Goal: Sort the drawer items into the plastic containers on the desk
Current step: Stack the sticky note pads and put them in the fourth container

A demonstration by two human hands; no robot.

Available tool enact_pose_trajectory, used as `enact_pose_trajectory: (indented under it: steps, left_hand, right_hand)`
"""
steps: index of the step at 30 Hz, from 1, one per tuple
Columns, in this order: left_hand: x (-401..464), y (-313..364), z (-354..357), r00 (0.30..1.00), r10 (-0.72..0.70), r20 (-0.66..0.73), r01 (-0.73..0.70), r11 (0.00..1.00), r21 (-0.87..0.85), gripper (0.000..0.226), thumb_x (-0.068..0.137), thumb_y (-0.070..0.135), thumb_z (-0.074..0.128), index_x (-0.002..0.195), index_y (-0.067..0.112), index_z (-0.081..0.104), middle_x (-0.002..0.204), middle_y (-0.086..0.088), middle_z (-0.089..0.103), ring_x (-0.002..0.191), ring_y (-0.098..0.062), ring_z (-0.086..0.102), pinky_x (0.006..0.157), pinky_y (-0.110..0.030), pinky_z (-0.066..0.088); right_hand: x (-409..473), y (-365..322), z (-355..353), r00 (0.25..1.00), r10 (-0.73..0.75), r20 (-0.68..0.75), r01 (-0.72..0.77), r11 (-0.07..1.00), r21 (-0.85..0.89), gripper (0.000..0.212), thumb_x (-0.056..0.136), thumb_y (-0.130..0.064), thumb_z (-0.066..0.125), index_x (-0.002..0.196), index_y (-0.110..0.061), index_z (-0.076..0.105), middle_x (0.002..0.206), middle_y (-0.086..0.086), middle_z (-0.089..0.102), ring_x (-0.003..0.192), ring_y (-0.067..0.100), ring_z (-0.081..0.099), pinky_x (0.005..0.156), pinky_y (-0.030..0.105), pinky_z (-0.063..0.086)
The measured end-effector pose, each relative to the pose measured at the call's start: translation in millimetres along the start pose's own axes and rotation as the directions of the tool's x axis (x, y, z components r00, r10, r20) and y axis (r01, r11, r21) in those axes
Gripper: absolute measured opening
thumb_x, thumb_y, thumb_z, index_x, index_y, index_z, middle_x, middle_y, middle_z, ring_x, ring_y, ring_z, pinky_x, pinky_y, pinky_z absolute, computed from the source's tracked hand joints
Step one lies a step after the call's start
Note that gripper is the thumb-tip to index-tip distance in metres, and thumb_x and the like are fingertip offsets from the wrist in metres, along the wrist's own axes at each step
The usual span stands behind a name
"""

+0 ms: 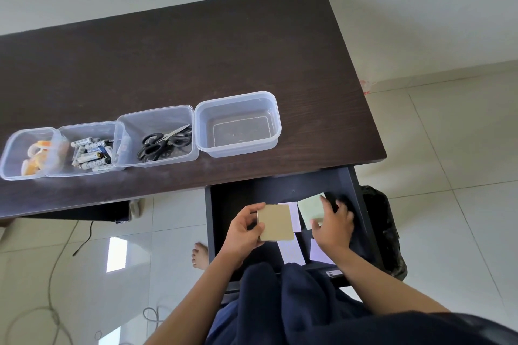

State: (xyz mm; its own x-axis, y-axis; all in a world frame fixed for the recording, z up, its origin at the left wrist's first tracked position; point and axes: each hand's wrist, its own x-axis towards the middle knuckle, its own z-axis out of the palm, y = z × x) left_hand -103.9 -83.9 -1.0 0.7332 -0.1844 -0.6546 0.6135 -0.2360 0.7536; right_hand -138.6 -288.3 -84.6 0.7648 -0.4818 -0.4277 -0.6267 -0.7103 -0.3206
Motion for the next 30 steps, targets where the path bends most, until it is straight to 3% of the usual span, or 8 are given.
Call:
enact_pose_trajectory:
  steps: [3, 6, 11, 14, 17, 21, 25, 30]
  left_hand:
    - [-0.9, -1.2, -2.4, 1.000, -0.004, -0.005, 0.004, 1.000, -0.008, 0.038, 0.093, -0.002, 0.048, 0.111, 0.030, 0.056, 0.108, -0.004, 0.066, 0.093, -0.017, 0.063, 0.068, -0.028, 0.053]
    - [-2.0, -1.9, -4.6, 1.000, -0.008, -0.017, 0.008, 1.000, -0.005, 0.037, 0.093, -0.001, 0.049, 0.114, 0.028, 0.056, 0.109, -0.002, 0.066, 0.097, -0.018, 0.063, 0.069, -0.028, 0.054]
    - [-5.4, -4.4, -8.2, 1.000, -0.007, -0.028, 0.007, 1.000, -0.029, 0.038, 0.093, -0.003, 0.048, 0.115, 0.026, 0.056, 0.106, -0.004, 0.066, 0.091, -0.017, 0.062, 0.068, -0.028, 0.053]
    - [-5.4, -7.8, -9.1, 0.999, -0.012, -0.034, 0.011, 0.999, -0.034, 0.038, 0.093, -0.003, 0.048, 0.113, 0.028, 0.057, 0.104, -0.002, 0.066, 0.091, -0.016, 0.062, 0.067, -0.027, 0.053]
    - [-5.5, -9.4, -8.4, 1.000, -0.015, -0.026, 0.015, 0.999, -0.034, 0.038, 0.093, -0.003, 0.048, 0.110, 0.030, 0.056, 0.102, 0.000, 0.065, 0.089, -0.015, 0.062, 0.065, -0.027, 0.053]
    - [-4.3, -10.3, -6.8, 1.000, -0.019, -0.017, 0.018, 0.998, -0.056, 0.039, 0.092, -0.005, 0.046, 0.111, 0.027, 0.056, 0.099, 0.000, 0.065, 0.083, -0.014, 0.061, 0.061, -0.025, 0.052]
    - [-3.2, -10.1, -4.2, 1.000, -0.013, -0.013, 0.012, 0.999, -0.048, 0.037, 0.093, -0.006, 0.046, 0.115, 0.023, 0.055, 0.098, 0.004, 0.065, 0.084, -0.010, 0.061, 0.064, -0.026, 0.053]
    - [1.4, -8.4, -0.6, 1.000, 0.010, -0.015, -0.010, 1.000, -0.014, 0.037, 0.092, -0.003, 0.050, 0.116, 0.025, 0.054, 0.101, 0.006, 0.063, 0.091, -0.009, 0.061, 0.066, -0.026, 0.054]
  right_hand:
    - [4.4, 1.2, 2.0, 0.997, -0.035, 0.068, 0.030, 0.997, 0.075, 0.064, 0.084, -0.015, 0.065, 0.141, -0.028, 0.039, 0.140, 0.014, 0.034, 0.124, 0.035, 0.035, 0.100, 0.042, 0.038]
    - [5.8, 2.6, 3.8, 0.990, -0.099, 0.097, 0.079, 0.978, 0.195, 0.057, 0.082, -0.002, 0.060, 0.133, -0.024, 0.048, 0.129, 0.013, 0.039, 0.117, 0.031, 0.036, 0.097, 0.036, 0.037]
    - [8.0, 0.7, -0.7, 0.987, -0.144, 0.073, 0.142, 0.989, 0.035, 0.038, 0.079, -0.010, 0.063, 0.113, -0.024, 0.059, 0.106, 0.008, 0.053, 0.102, 0.031, 0.047, 0.087, 0.037, 0.041]
    - [5.1, -0.5, -8.0, 0.981, -0.118, 0.152, 0.084, 0.973, 0.214, 0.037, 0.078, -0.003, 0.064, 0.107, -0.024, 0.058, 0.110, 0.007, 0.043, 0.081, 0.023, 0.055, 0.068, 0.025, 0.047]
    - [2.8, -1.8, -17.1, 0.973, -0.101, 0.206, 0.019, 0.930, 0.366, 0.041, 0.077, 0.001, 0.064, 0.107, -0.027, 0.058, 0.111, 0.005, 0.037, 0.070, 0.011, 0.050, 0.053, 0.011, 0.042]
    - [1.4, -2.0, -32.3, 0.966, -0.122, 0.229, -0.003, 0.878, 0.479, 0.040, 0.078, -0.001, 0.065, 0.106, -0.028, 0.058, 0.109, -0.002, 0.054, 0.082, 0.013, 0.056, 0.059, 0.009, 0.042]
    - [2.9, -3.9, -52.0, 0.977, -0.134, 0.165, 0.019, 0.829, 0.558, 0.035, 0.076, -0.008, 0.068, 0.101, -0.031, 0.058, 0.102, -0.001, 0.063, 0.089, 0.021, 0.060, 0.069, 0.024, 0.045]
    - [-8.1, -16.7, -81.7, 0.974, -0.168, 0.151, 0.012, 0.708, 0.706, 0.064, 0.068, -0.009, 0.079, 0.117, -0.039, 0.052, 0.094, 0.005, 0.062, 0.084, 0.019, 0.063, 0.065, 0.024, 0.052]
